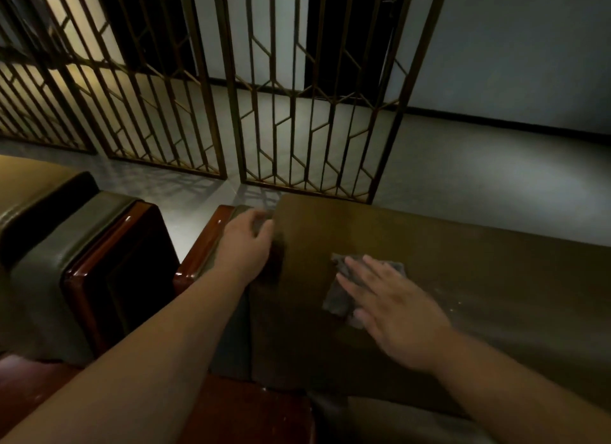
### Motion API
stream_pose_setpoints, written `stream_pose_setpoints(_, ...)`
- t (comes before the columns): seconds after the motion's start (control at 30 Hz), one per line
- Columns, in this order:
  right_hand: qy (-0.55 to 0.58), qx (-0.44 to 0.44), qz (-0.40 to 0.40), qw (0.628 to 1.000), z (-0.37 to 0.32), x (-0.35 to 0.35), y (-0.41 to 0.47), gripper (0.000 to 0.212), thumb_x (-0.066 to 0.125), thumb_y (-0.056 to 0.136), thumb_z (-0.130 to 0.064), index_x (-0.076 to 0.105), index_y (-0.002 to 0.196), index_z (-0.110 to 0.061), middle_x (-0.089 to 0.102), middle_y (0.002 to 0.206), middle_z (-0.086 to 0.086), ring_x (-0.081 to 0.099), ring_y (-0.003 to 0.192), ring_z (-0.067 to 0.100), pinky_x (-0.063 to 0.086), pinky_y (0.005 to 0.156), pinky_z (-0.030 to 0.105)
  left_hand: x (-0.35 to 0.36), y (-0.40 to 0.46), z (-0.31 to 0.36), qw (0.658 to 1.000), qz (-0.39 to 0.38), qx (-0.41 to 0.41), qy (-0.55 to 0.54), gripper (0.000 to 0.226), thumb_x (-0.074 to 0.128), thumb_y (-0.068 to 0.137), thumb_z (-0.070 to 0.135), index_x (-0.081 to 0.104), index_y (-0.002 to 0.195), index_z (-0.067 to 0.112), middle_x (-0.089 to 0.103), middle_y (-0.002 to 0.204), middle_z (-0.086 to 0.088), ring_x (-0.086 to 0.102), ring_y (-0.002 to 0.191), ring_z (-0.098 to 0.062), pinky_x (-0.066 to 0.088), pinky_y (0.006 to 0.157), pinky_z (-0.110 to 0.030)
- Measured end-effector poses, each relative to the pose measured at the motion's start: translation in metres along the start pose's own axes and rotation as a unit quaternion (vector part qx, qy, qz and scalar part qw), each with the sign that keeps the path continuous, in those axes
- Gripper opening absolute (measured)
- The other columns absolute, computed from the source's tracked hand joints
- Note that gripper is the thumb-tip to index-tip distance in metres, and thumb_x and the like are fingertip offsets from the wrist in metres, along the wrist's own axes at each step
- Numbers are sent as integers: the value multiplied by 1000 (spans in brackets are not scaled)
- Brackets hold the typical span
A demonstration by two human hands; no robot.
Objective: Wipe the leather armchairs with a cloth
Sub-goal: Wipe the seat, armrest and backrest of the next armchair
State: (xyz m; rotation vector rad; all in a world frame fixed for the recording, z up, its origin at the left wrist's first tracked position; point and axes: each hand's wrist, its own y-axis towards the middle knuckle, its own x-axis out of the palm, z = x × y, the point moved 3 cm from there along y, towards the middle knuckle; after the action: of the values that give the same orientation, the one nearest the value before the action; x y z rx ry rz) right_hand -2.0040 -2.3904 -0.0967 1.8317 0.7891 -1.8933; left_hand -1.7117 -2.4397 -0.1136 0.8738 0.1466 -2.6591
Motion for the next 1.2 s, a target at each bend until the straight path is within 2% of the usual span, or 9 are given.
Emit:
stream_pose_setpoints(0.1,52,115,-8,992,76,-10,15,64,9,104,-59,1,163,-38,-8,170,-15,-6,159,13,2,129,38,45,-12,61,967,-59,165,188,48,53,103,53,46,149,41,40,159,10,34,149,-16,27,125,-47)
stream_pose_setpoints(0.2,75,215,-19,974,118,-13,24,64,12,107,-57,7,166,-32,-2,174,-5,2,160,21,7,130,42,81,-21,79,927,-65,201,309,62,38,101,65,35,158,41,30,169,8,22,158,-19,12,131,-53)
stream_pose_setpoints(0.43,47,66,-5,997,42,-12,-4,67,6,100,-58,-2,164,-39,-16,168,-15,-15,156,11,0,128,40,92,-11,70,917,-27,213,336,67,26,99,69,33,160,41,28,171,10,20,158,-16,11,131,-46)
stream_pose_setpoints(0.6,98,225,-39,968,154,-16,68,63,15,109,-55,5,166,-33,-2,175,-2,1,160,23,5,130,42,94,-8,70,916,-42,207,340,69,23,99,70,31,161,42,26,171,12,18,159,-15,11,132,-47)
stream_pose_setpoints(0.7,85,269,-10,959,141,-17,77,60,14,111,-47,4,167,-28,-1,175,2,1,160,27,5,130,45,94,-7,72,917,-36,206,339,70,22,98,70,32,160,42,27,171,12,19,159,-14,13,132,-46)
stream_pose_setpoints(0.9,64,78,-20,995,42,-12,-10,67,4,99,-58,-4,163,-40,-19,168,-13,-16,158,15,-3,129,39,92,-5,73,916,-38,208,342,70,20,97,69,32,160,41,27,171,11,19,159,-15,11,132,-45)
stream_pose_setpoints(1.0,34,171,22,984,115,-2,-15,79,-9,96,-69,9,165,-35,0,173,-8,5,160,19,11,130,41,93,-6,73,916,-38,207,342,69,21,98,69,33,160,41,28,171,11,20,158,-15,12,132,-46)
stream_pose_setpoints(1.1,52,301,-7,952,143,-3,-13,72,2,102,-63,8,166,-31,-1,174,-1,4,160,25,10,130,46,93,-6,71,917,-28,203,342,67,22,99,68,35,159,41,30,170,11,23,158,-15,13,131,-45)
stream_pose_setpoints(1.2,-13,227,49,973,77,12,-29,64,24,106,-52,29,162,-22,19,171,8,22,156,37,19,125,52,93,-7,71,916,-26,200,348,65,24,100,67,37,159,41,32,169,11,25,157,-16,13,131,-45)
